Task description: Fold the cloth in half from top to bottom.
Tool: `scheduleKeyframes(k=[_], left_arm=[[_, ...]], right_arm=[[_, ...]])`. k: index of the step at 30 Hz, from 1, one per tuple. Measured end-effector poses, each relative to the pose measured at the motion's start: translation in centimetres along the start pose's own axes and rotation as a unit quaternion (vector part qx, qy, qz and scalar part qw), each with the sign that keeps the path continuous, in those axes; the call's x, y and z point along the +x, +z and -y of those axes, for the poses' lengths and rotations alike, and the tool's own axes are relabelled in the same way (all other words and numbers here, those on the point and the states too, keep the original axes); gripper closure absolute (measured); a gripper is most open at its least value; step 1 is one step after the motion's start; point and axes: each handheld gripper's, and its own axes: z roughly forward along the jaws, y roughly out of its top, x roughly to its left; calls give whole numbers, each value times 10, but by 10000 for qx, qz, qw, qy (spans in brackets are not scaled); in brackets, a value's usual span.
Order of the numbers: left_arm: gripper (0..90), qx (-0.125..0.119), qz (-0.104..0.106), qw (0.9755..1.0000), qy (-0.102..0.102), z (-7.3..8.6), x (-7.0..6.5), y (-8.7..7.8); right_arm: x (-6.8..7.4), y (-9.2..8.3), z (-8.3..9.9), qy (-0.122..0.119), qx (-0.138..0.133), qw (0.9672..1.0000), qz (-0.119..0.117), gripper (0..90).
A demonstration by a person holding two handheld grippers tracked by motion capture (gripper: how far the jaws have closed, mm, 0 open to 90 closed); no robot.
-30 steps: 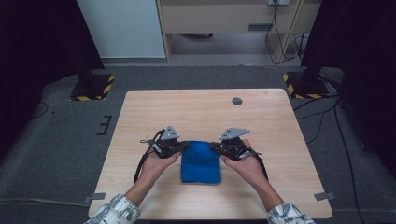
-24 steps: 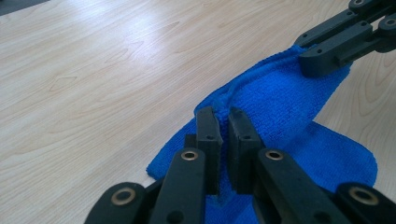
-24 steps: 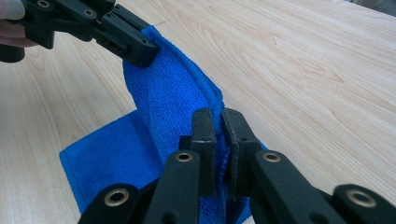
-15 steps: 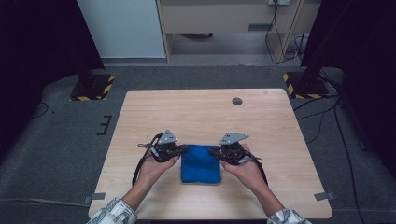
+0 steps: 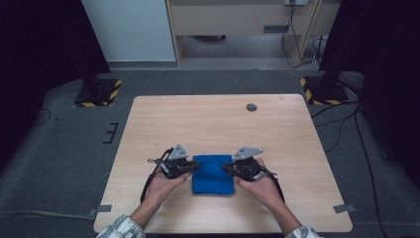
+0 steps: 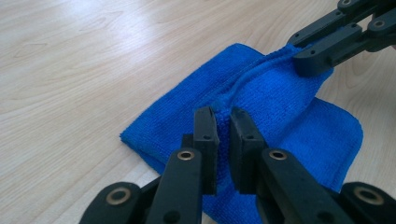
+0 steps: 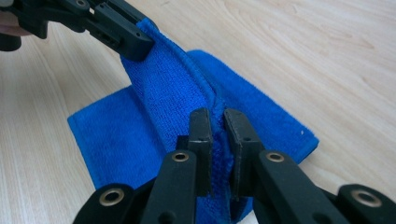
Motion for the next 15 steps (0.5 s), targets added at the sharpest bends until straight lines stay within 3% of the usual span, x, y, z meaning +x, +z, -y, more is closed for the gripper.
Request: scheduleKeyframes(k=[15], left_arm=[[765, 68, 137, 9999, 16, 16, -8, -3]], right_arm=[[11, -3, 17, 36, 38, 9999, -89, 796]])
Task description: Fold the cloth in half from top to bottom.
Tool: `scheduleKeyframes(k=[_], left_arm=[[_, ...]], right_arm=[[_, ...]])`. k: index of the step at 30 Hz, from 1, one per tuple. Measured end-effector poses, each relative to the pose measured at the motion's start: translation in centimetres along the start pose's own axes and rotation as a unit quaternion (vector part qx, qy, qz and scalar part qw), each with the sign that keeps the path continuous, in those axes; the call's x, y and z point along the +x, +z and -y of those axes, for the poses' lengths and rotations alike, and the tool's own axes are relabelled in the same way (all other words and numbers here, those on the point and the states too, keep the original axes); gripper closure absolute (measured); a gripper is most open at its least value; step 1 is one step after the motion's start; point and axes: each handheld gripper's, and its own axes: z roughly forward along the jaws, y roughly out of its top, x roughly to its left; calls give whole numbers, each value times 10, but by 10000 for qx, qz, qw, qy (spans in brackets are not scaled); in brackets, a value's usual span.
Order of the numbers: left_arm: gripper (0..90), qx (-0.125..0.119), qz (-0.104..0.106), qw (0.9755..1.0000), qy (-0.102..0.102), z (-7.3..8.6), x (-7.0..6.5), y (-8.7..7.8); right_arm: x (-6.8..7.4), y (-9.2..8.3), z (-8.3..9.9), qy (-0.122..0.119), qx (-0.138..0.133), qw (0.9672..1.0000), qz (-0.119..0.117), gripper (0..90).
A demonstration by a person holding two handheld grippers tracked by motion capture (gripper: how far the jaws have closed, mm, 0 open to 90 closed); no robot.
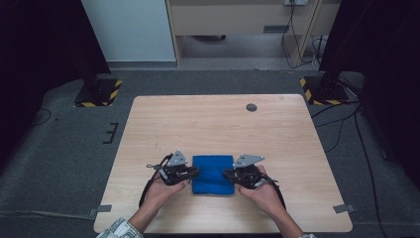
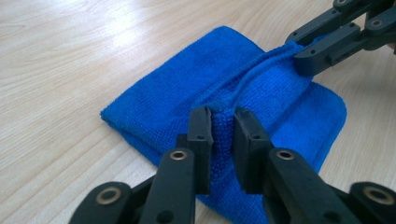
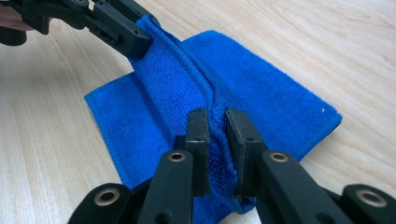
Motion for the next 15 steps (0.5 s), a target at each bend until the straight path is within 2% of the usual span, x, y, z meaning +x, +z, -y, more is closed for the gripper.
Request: scheduleKeyframes(k=[15], left_arm=[[637, 60, -29, 10000, 46, 16, -9, -7]], right_arm=[[13, -7, 17, 7, 106, 9999, 36, 729]])
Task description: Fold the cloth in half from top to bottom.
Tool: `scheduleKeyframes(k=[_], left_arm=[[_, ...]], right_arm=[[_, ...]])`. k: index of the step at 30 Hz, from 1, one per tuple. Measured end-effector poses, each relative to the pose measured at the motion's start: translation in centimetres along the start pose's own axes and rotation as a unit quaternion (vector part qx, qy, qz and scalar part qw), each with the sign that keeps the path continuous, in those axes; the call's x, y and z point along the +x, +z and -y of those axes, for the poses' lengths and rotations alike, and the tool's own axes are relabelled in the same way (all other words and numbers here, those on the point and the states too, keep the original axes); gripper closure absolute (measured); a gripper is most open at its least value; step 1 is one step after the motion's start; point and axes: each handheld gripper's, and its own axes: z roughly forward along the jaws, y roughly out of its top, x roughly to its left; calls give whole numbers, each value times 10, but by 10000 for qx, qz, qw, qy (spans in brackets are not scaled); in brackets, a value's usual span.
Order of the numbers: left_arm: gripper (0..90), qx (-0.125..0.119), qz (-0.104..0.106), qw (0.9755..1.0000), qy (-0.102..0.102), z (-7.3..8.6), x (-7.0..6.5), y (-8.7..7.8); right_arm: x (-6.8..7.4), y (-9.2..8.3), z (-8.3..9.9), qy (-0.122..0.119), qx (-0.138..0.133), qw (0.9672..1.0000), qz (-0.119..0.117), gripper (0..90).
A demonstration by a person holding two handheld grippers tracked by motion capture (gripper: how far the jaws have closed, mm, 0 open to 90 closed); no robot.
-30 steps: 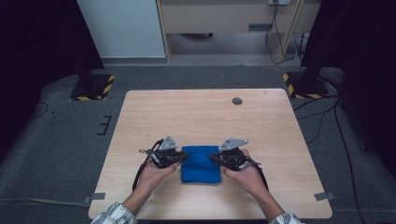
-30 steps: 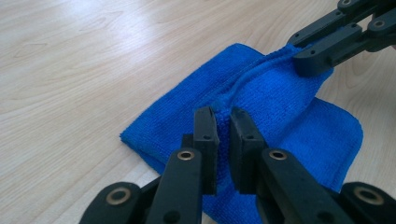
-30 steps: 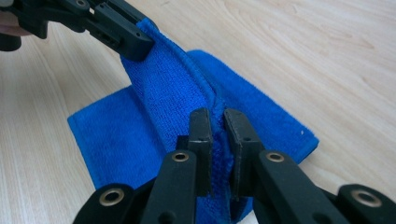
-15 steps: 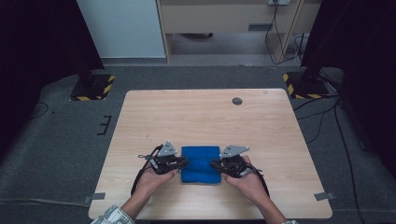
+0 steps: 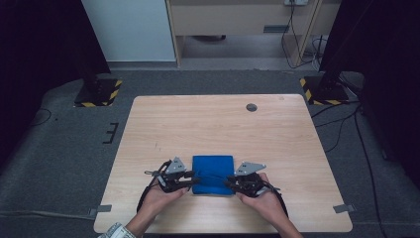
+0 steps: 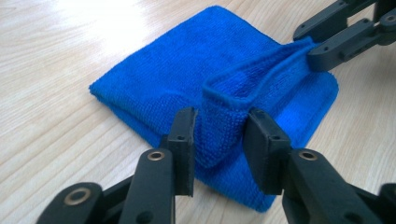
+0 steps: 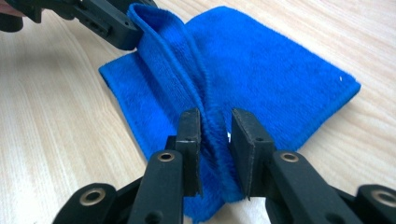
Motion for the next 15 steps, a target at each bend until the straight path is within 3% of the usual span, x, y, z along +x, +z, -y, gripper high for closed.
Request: scheduleKeyframes(k=[15], left_arm=[[602, -65, 88, 9999, -58, 6, -6, -8]], right_arm=[[5, -12, 9, 85, 35, 10000, 31, 645]])
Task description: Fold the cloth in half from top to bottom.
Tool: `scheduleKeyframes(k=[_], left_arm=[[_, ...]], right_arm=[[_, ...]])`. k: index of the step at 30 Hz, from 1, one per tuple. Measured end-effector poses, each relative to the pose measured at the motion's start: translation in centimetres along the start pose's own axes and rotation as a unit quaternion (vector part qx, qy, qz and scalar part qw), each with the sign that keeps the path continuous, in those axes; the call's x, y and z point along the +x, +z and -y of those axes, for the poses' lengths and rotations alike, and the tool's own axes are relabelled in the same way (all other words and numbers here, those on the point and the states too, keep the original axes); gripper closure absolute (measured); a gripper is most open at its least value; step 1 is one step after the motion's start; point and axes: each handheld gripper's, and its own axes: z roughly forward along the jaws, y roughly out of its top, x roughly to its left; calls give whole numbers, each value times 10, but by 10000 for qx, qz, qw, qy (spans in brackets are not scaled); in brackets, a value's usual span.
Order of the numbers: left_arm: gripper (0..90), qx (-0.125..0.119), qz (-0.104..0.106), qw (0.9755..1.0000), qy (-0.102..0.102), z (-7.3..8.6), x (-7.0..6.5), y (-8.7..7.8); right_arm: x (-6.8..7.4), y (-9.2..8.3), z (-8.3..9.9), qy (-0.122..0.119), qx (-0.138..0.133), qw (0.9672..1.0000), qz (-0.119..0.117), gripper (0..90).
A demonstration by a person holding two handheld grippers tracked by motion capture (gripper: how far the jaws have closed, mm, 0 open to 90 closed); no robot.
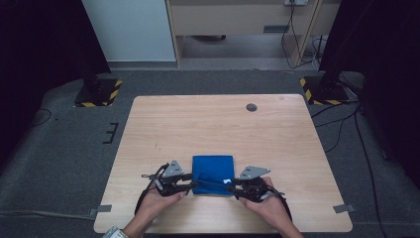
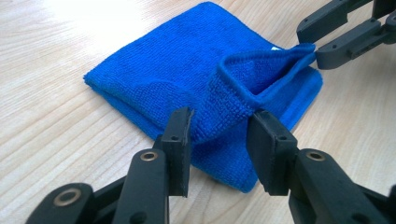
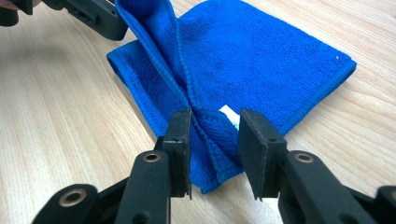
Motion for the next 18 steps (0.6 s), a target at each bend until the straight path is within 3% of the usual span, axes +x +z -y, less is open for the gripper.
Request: scheduleKeyframes(k=[9, 18], left_arm=[[596, -43, 26, 10000, -3, 1, -3, -5], [598, -244, 41, 9997, -68, 2, -5, -15]], right_arm=[[1, -6, -5, -18, 4, 10000, 4, 624], [2, -8, -14, -70, -45, 10000, 35, 621]])
